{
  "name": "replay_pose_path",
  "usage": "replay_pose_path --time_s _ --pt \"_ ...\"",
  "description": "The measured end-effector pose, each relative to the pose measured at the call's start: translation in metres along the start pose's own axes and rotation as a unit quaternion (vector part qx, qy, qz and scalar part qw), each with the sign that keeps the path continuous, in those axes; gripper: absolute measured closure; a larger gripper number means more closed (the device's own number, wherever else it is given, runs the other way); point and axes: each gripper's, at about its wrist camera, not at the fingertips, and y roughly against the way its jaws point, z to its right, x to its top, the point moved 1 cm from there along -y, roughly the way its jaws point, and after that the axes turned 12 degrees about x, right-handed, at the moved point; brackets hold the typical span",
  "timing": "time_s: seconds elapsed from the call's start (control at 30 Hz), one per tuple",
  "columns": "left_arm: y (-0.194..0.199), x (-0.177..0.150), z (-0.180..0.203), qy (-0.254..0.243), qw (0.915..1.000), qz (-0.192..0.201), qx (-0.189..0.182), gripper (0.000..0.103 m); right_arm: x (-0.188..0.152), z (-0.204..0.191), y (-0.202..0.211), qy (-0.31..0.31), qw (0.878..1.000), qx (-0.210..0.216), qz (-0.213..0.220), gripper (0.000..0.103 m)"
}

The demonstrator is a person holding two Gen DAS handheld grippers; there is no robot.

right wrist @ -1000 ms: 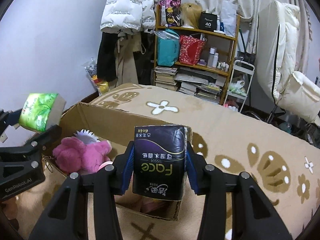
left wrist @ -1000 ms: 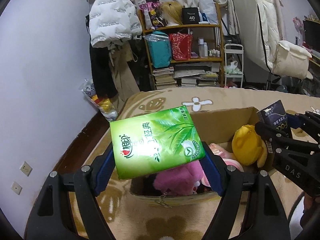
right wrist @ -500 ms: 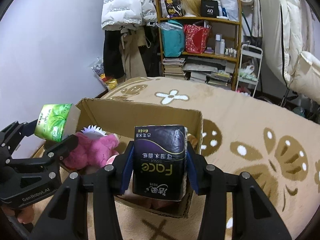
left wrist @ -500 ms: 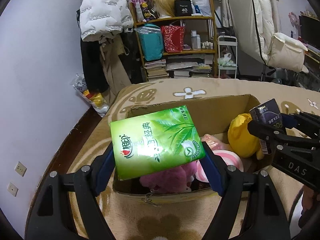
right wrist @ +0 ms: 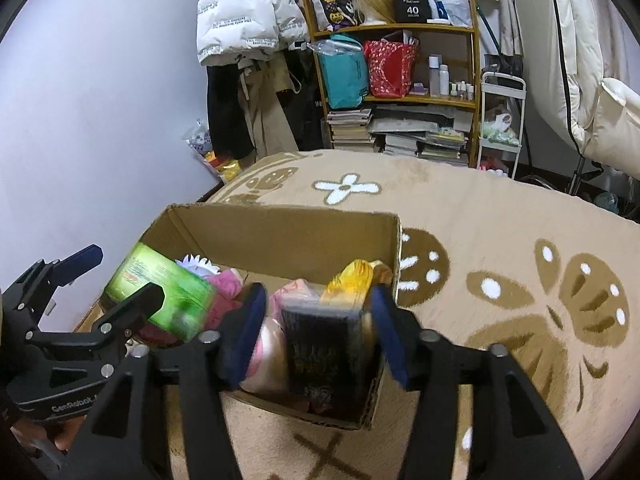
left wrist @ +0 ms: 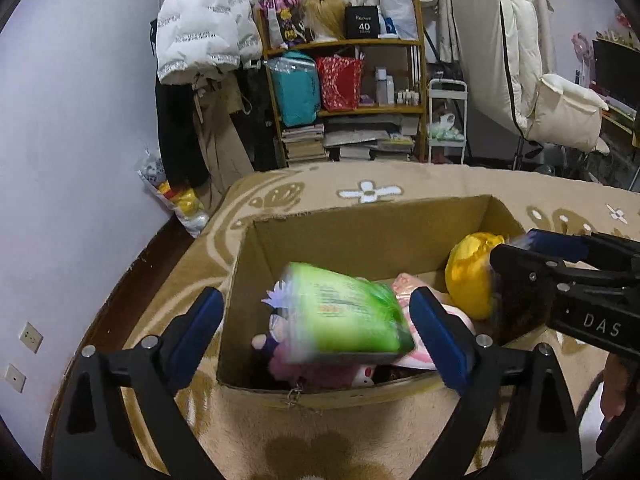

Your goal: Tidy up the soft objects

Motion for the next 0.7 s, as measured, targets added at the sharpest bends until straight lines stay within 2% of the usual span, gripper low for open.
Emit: replay_pose_path --time_s 0.13,0.2,0.3,0.47,0.57,0.7 --pt "0.002 0.0 -0.002 -0.006 0.9999 -0.004 0.015 0.005 0.002 0.0 0.004 -0.005 1.0 0.0 0.006 0.03" --pt "0.003 0.0 -0.005 -0.009 0.9995 -0.007 0.028 0.004 0.002 0.002 0.007 -0.012 1.0 0.0 0.008 0.02" --pt "0.008 -0.001 -0.009 -0.015 0.9988 -0.009 0.045 0.002 0.001 0.004 0.008 -0.017 1.0 -0.001 -0.004 0.012" --pt "0.027 -0.001 -0.022 -0.012 0.9978 -0.002 0.065 0.001 -0.002 -0.003 0.021 -0.007 1.0 -0.021 -0.006 0.01" --pt "0.045 -0.002 -0.032 -0.009 0.997 0.007 0.076 0.001 0.002 -0.011 0.037 -0.003 1.0 -0.023 0.008 0.001" --pt "0.073 -0.002 -0.048 0.011 0.994 0.027 0.105 0.001 0.01 -0.025 0.062 0.014 0.999 -0.037 0.022 0.001"
